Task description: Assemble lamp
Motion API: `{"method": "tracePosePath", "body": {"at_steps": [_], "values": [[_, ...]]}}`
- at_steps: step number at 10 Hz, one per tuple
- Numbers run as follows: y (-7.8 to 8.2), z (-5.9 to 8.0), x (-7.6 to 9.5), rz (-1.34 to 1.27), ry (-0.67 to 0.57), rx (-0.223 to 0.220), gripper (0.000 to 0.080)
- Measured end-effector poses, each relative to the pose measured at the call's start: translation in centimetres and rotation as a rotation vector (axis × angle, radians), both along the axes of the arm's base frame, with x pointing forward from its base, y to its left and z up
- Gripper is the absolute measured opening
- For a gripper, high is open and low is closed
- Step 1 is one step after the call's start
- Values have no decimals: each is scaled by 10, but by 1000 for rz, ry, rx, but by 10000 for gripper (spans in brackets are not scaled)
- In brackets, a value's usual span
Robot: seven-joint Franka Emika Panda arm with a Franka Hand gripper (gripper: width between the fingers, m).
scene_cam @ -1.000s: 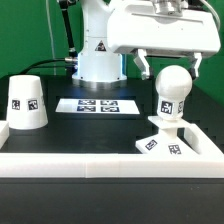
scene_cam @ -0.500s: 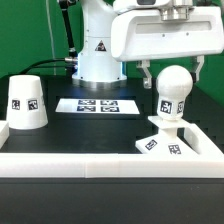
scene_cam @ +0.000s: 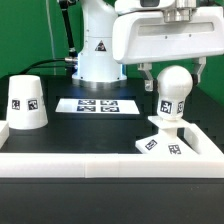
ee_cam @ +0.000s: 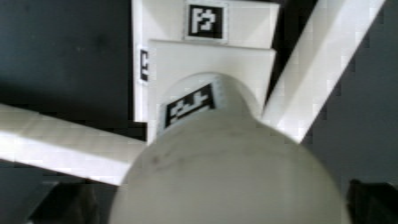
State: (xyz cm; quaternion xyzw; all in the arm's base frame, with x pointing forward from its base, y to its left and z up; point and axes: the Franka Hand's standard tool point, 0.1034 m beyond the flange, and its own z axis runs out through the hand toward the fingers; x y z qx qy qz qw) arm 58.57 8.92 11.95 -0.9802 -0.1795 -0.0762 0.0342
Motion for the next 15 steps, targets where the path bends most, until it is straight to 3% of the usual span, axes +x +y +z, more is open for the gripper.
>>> {"method": "tracePosePath", "body": {"at_steps": [2, 3, 7, 15], "values": [[0, 1, 3, 38, -13, -5, 669], [-2, 1, 6, 98, -32, -15, 575], [-2, 1, 6, 63, -29, -9, 576], [-1, 2, 7, -691, 39, 124, 577]]}}
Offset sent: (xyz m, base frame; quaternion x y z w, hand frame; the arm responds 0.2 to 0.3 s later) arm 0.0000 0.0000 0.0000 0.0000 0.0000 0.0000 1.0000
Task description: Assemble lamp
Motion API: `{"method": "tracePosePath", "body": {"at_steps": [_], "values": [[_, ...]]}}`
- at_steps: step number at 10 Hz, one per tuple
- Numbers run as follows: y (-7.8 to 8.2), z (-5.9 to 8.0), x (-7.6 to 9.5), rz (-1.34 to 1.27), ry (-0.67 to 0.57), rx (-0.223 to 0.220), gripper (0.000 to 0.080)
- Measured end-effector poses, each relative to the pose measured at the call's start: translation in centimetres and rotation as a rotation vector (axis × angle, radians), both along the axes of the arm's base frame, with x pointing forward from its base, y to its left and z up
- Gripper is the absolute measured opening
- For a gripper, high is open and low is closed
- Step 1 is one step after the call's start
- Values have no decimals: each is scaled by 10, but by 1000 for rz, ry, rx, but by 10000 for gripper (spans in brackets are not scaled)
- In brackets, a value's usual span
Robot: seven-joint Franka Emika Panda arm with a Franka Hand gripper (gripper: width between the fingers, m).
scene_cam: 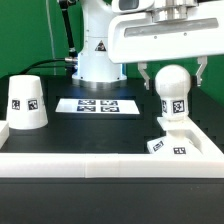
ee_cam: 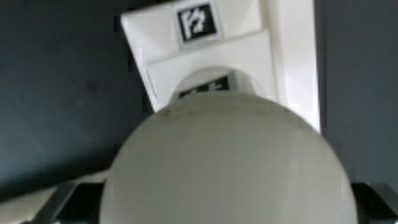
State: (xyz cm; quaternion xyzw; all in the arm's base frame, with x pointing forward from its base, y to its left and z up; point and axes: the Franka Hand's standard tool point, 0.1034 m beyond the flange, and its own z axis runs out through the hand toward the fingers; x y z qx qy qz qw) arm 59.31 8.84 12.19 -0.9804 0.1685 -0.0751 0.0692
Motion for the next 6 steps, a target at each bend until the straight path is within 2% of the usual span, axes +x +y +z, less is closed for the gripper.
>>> {"method": "tracePosePath", "body": {"at_steps": [5, 6], "values": [[-1, 0, 0, -304, 36, 64, 577], [0, 0, -1, -410, 52, 92, 577]]}}
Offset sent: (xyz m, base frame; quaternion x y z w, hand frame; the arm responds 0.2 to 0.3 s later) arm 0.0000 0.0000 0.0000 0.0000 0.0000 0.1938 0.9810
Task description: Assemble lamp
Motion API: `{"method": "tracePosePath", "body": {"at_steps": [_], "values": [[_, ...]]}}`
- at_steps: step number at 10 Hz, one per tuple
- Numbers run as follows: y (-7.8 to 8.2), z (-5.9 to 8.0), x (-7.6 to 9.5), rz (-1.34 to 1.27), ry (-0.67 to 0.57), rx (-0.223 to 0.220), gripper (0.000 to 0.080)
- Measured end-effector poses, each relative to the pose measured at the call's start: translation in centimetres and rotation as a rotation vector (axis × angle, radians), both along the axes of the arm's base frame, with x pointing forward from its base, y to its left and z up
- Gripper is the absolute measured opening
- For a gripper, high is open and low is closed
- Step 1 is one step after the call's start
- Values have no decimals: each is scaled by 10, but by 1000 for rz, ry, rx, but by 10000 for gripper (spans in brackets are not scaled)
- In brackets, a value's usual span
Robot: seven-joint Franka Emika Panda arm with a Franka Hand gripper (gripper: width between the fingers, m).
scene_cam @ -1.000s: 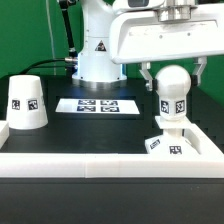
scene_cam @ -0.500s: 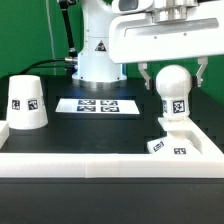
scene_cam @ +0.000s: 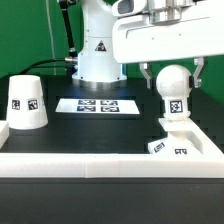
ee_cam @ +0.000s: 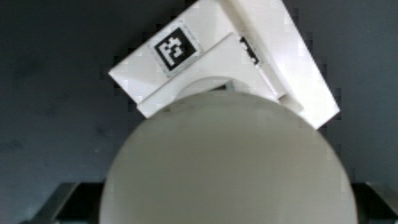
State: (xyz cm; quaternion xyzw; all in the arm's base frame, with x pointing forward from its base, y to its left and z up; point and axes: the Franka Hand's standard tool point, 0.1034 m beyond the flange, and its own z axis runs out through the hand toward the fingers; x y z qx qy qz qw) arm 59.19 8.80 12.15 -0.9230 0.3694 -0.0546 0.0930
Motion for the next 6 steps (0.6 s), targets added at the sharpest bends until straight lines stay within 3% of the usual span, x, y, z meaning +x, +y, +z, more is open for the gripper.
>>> {"method": "tracePosePath", "body": {"at_steps": [6], "values": [[11, 0, -5, -616, 241, 179, 577]]}}
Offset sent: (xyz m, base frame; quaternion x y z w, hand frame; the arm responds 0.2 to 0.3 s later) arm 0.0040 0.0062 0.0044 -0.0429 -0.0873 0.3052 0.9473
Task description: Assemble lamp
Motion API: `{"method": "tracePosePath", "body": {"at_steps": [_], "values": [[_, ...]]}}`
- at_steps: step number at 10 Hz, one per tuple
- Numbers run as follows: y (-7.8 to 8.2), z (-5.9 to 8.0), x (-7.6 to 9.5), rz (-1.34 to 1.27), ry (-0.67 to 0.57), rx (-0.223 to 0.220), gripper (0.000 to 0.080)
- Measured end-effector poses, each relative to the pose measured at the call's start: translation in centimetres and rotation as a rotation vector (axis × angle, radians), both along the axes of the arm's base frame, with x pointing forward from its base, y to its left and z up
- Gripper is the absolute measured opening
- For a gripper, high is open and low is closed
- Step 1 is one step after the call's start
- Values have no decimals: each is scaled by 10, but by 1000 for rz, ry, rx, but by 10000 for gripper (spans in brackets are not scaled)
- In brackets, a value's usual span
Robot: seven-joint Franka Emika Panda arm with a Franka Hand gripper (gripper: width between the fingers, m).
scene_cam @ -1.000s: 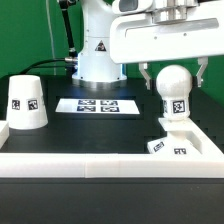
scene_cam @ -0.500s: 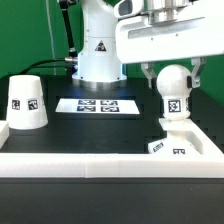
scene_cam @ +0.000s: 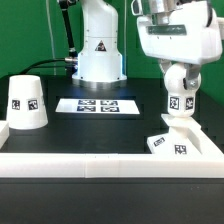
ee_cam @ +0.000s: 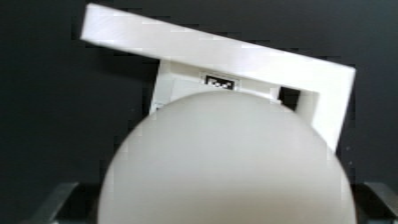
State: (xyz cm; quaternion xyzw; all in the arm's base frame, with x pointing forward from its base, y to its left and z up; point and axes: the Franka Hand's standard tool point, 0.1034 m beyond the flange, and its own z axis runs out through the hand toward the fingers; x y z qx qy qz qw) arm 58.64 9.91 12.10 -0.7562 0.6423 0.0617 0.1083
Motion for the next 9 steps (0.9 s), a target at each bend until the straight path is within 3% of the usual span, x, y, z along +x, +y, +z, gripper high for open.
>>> {"method": "tracePosePath", "body": {"at_steps": [1, 2, 4, 7, 9], "values": [[-2, -2, 0, -53, 14, 7, 577], [0, -2, -1, -78, 21, 9, 646], [1, -2, -1, -42, 13, 4, 688], [3, -1, 0, 354, -75, -50, 697], [2, -2, 0, 511, -111, -56, 698]]}}
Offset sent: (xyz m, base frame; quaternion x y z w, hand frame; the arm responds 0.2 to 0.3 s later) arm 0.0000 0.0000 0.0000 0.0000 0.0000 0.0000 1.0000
